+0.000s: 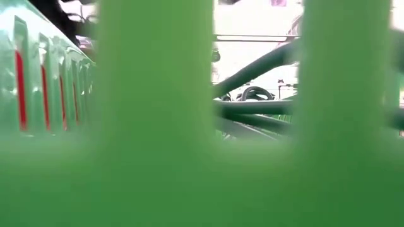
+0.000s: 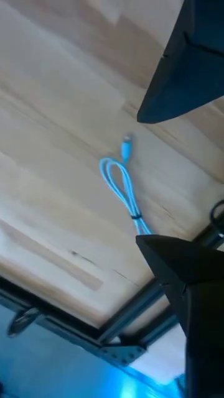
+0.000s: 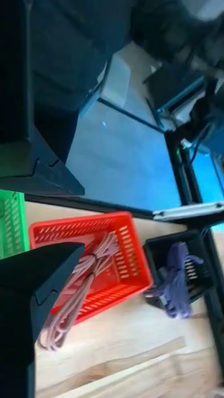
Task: Pick & Place USB Port
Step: Put the blue USB charger into the blue bin
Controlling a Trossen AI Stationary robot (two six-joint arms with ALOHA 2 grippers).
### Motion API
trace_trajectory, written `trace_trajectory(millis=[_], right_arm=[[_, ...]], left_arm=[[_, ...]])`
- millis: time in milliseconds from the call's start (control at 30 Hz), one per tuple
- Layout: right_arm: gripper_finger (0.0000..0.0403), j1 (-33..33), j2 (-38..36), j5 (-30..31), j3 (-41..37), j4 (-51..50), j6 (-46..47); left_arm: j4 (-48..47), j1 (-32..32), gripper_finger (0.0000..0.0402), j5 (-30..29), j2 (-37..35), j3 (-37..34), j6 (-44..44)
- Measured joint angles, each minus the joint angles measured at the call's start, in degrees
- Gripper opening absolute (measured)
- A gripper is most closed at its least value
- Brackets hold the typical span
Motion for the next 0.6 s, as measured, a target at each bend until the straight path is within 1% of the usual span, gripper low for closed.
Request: trace_trajectory(millis=[133,233,333,367,400,433,467,500,600], right_arm=[[0.0122,-0.02,-2.51,-1.26,0.00,-0.38,-2.64],[0.0122,0.00,-4.14,-1.82,0.00,-1.20,-4.29],[0.0122,0.02,-5.14,-1.85,0.00,-2.05,-5.42],[0.0122,0.02,-5.35,-1.85,0.00,-2.73,-5.82],[0.0122,0.02,-5.40,-1.89,0.00,-2.83,-6.16],[0.0122,0.02,-5.40,-2.05,0.00,-3.07,-6.58],[0.0122,0.02,-5.40,-2.22,0.00,-3.68,-7.01],[0.0122,0.02,-5.40,-2.59,0.00,-4.21,-7.41],[0.0122,0.00,-5.40,-2.78,0.00,-6.80,-7.59]], left_arm=[[1.75,5.53,0.0305,4.44,4.74,0.00,4.86],[3.87,9.95,0.0305,10.90,7.78,0.00,11.24],[5.97,14.96,0.0305,19.09,9.83,0.00,19.93],[6.01,16.51,0.0305,20.62,10.11,0.00,23.90],[5.96,17.89,0.0305,20.45,10.31,0.02,28.55],[5.83,19.15,0.0305,18.83,10.51,0.02,32.36],[5.85,20.35,0.0305,17.01,10.61,0.00,35.33],[6.29,21.74,0.0305,16.49,10.61,0.01,38.04],[7.84,25.86,0.0305,20.55,10.62,0.01,45.22]])
